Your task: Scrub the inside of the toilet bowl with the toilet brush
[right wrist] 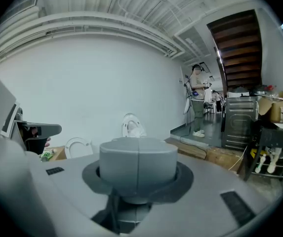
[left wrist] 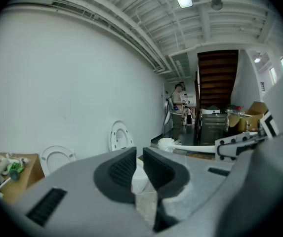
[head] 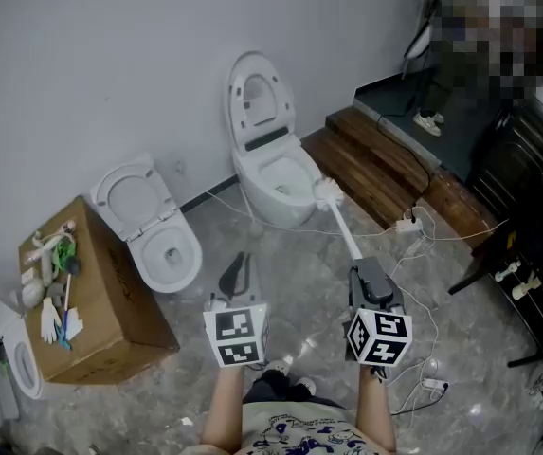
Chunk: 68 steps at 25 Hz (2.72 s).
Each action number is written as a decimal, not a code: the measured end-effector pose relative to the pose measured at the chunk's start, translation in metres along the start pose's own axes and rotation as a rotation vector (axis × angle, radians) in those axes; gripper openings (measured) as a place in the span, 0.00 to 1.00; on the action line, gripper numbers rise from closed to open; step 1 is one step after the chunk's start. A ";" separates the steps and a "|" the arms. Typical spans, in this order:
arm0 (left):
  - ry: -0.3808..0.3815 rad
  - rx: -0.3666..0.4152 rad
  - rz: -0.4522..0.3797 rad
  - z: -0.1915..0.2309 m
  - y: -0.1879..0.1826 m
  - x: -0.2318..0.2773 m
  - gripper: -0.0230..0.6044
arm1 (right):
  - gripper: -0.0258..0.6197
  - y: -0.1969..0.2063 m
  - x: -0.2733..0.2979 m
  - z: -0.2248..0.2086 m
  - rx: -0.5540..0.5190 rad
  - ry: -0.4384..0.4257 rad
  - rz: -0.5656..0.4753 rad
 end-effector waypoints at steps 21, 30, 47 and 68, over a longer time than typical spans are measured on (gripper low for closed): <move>0.067 0.018 0.023 0.056 0.008 0.056 0.11 | 0.29 -0.001 0.057 0.033 0.049 0.060 0.030; 0.082 -0.003 0.060 0.064 0.012 0.091 0.11 | 0.29 -0.004 0.090 0.027 0.044 0.084 0.066; -0.055 -0.023 0.054 0.083 -0.027 0.240 0.09 | 0.29 -0.070 0.269 -0.013 0.011 -0.010 0.068; -0.147 -0.052 0.068 0.106 -0.062 0.394 0.04 | 0.29 -0.126 0.441 -0.040 -0.024 -0.108 0.089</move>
Point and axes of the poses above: the fingertips, and each gripper's own axes: x forward along the fingers, z to its left, y out of its underside, the point moved 9 cm from there along -x, backward along the fingers, and after that the axes turned 10 degrees about y, right-handed, at the moved point
